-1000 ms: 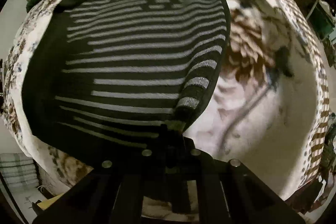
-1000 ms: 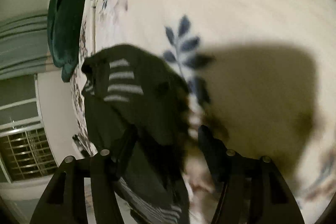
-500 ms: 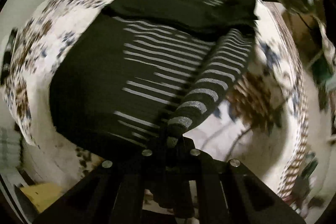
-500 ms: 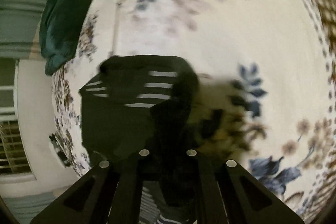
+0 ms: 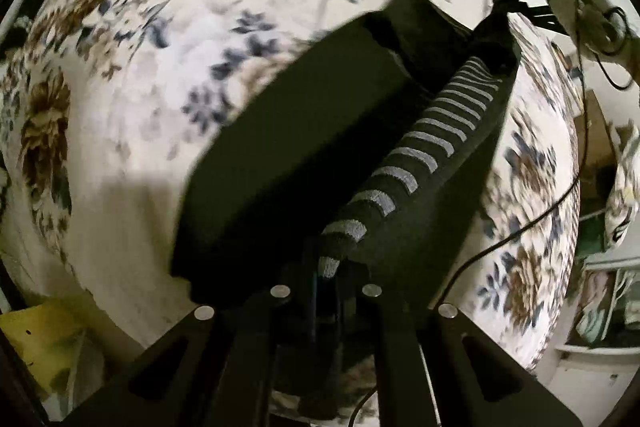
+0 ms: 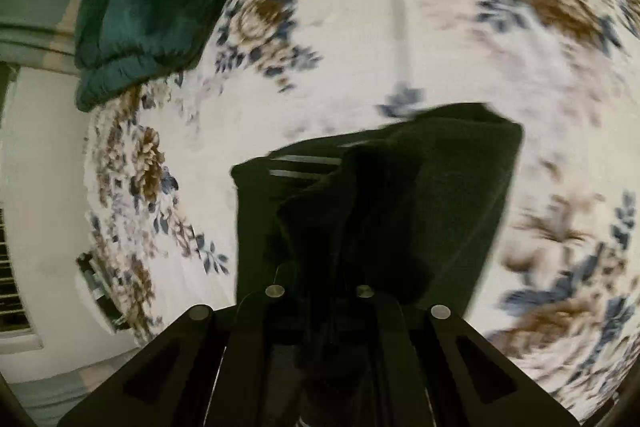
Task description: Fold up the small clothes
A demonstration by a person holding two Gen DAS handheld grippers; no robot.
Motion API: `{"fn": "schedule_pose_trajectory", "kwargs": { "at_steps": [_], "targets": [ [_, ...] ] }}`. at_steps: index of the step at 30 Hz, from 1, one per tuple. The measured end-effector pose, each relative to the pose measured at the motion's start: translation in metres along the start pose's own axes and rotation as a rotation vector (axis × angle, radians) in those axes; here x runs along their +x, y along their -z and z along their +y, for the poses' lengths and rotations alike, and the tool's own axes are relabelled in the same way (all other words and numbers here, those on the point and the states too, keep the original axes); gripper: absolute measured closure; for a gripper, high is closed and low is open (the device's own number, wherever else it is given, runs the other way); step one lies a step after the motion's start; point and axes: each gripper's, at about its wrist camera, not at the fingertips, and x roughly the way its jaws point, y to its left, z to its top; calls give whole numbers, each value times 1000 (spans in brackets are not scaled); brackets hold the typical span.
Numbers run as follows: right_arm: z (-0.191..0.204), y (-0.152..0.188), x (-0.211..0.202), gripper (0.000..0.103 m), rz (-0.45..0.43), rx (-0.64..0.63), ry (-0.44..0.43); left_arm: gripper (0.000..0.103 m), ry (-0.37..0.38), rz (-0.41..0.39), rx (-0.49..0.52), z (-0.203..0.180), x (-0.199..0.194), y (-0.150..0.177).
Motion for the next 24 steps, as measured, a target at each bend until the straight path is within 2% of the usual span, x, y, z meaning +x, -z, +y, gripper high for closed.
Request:
{"fn": "schedule_pose_trajectory", "kwargs": {
  "at_steps": [4,6,8,9,10,11,12,15,16,17,20,24],
  "targets": [
    [62,-21,66,97,28,-3,78,97,28,43,-69,49,20,-17],
    [84,-27,101,96,58,13,90,94,3,88,-111,78,36,-21],
    [93,-29,128,90,108,51,64,88,-13,129,-157,110,47,-18],
    [95,-28,137,86,122,67,50,88,-32,143,-178,123,47,-15],
    [97,-25,142,74,127,74,31,90,-45,155,-197,140,46,-11],
    [98,-21,145,66,143,78,-3,89,-50,160,-206,151,43,-7],
    [99,-16,145,57,152,79,-25,87,-53,167,-221,163,40,-3],
    [97,6,132,52,158,66,-82,69,6,178,-257,182,33,4],
    [96,14,127,48,161,57,-92,54,22,179,-260,183,32,4],
    [94,26,119,45,159,46,-108,46,55,173,-257,182,31,4],
    [84,69,95,42,155,-6,-138,46,119,147,-219,166,30,-3],
    [44,142,66,37,143,-85,-95,46,101,142,-96,128,46,-10]
  ]
}}
